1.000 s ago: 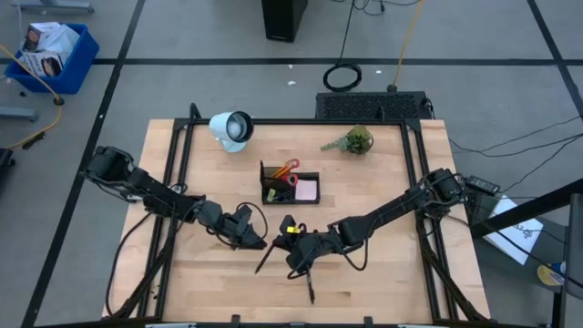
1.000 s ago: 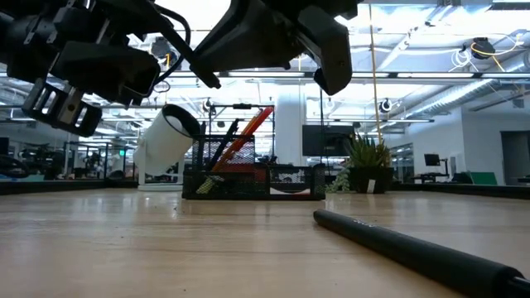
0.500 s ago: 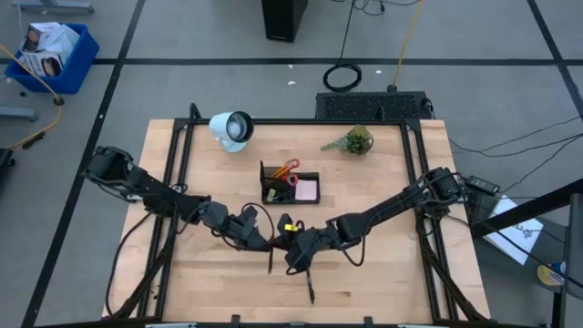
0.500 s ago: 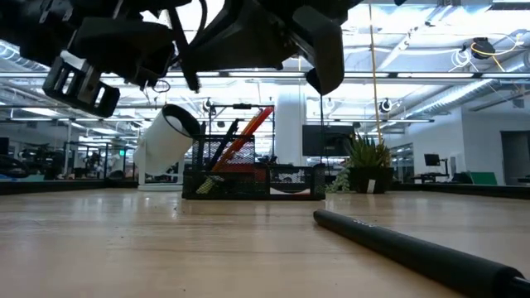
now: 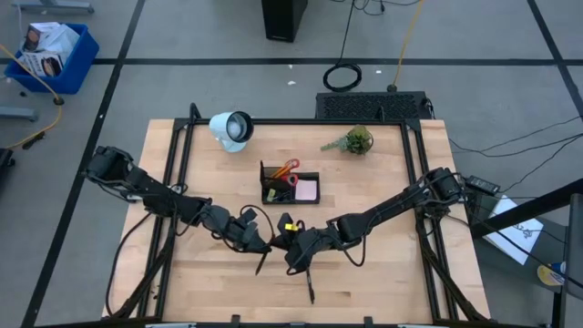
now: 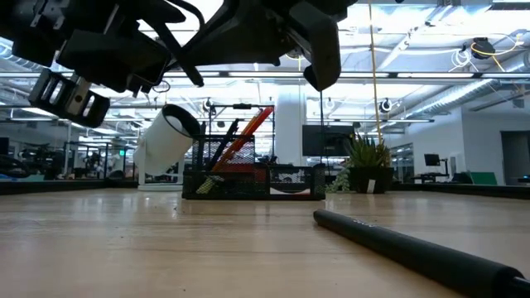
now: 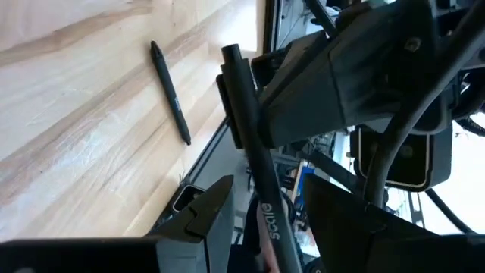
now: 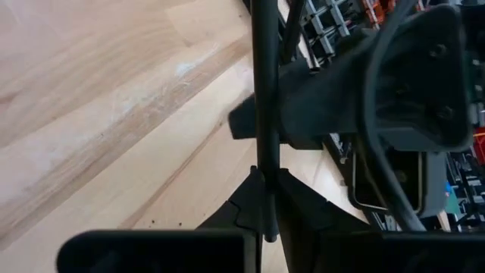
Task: Pick and place office supplies into organizer
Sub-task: Put the black pen into the black desk organizer
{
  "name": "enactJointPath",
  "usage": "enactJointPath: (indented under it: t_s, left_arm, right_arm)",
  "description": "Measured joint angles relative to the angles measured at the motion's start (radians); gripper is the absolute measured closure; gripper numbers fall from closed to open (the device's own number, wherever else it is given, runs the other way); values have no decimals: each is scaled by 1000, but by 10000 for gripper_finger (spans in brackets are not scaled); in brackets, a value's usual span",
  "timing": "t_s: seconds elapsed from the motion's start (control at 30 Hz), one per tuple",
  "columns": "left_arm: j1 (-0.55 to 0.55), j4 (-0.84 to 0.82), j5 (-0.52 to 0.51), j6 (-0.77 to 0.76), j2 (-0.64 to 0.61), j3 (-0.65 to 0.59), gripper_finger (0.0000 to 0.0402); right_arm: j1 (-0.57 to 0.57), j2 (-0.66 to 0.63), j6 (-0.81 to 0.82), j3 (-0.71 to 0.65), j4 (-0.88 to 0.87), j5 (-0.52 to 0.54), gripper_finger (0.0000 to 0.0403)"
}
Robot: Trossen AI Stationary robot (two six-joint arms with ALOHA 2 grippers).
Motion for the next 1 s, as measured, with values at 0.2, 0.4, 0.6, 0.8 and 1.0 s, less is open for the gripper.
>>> enactJointPath:
  t_s: [0.2,0.4,0.6,0.8,1.0]
  left_arm:
    - [-3,-1,9,10,4,-1,262]
    - [-3,-4,5,32,4,-1,343]
    - [-4,-50,5,60,5,-3,390]
    - [-10,-142,-7,151,4,-1,372]
    - [-23,-164,-30,266,5,-1,380]
  right_arm:
    - [0,0,11,0,-1,0,384]
    - [0,8,3,0,7,-3,384]
    - [0,38,-2,2,31,2,384]
    - [16,33,18,2,22,102,387]
    - [66,22,15,1,28,276,373]
